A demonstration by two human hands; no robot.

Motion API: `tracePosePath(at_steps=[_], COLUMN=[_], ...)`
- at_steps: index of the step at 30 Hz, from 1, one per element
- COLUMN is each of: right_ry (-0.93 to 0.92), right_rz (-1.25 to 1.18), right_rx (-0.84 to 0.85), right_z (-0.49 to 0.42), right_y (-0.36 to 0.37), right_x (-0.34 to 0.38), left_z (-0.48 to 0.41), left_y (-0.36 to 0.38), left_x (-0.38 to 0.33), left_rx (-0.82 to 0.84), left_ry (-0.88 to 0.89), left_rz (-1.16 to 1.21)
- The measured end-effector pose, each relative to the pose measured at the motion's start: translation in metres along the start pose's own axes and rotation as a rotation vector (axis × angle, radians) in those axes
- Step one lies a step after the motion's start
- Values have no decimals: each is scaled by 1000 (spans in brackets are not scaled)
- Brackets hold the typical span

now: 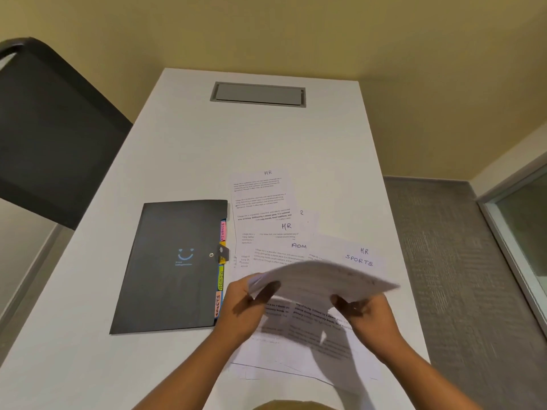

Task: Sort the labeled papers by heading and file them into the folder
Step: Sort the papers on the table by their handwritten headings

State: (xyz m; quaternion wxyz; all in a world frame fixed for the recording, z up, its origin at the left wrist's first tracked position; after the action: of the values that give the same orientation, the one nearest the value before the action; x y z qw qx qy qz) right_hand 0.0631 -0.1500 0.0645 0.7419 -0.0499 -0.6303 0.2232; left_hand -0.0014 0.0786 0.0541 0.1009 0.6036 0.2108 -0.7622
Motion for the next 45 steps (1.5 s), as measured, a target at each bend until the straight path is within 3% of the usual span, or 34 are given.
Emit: tracePosePath(at_steps=[4, 6, 11, 14, 16, 26, 32, 45], right_ry=[63, 112, 444, 720, 795, 758, 725, 632], right_rz=[-130, -3, 401, 564, 599, 435, 418, 597], right_rx=[30, -2, -295, -306, -304, -354, -468, -543], right_z=[-3, -6, 2, 14, 20, 16, 23, 20], right_y=[-1, -5, -36, -41, -39, -37, -49, -60], right_x=[-14, -37, -108, -135, -143, -147, -142, -145], left_z=[2, 0, -2, 2, 5, 11, 10, 11], left_y=[-12, -20, -52, -63, -68, -68, -56, -40], left_x=[-7, -4, 5, 9, 13, 22, 24, 24], left_rx=[-87, -123, -285, -311, -313, -281, -228, -198], left_ry=[-26, -66, -164, -192, -199, -241, -257, -284], left_rz=[58, 56, 46, 57, 45, -18, -56, -101])
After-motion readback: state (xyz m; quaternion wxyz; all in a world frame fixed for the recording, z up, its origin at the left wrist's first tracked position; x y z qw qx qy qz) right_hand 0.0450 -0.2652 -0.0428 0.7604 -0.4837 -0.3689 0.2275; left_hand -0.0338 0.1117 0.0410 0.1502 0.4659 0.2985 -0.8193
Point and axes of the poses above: each hand's wrist, its own z-axis away from the middle knuckle, its own y-axis out of the palm, x = y × z, the point moved 7 cm from there along -z, towards the middle knuckle, and after that the axes turned 7 degrees about -x, right-handed, at the moved point
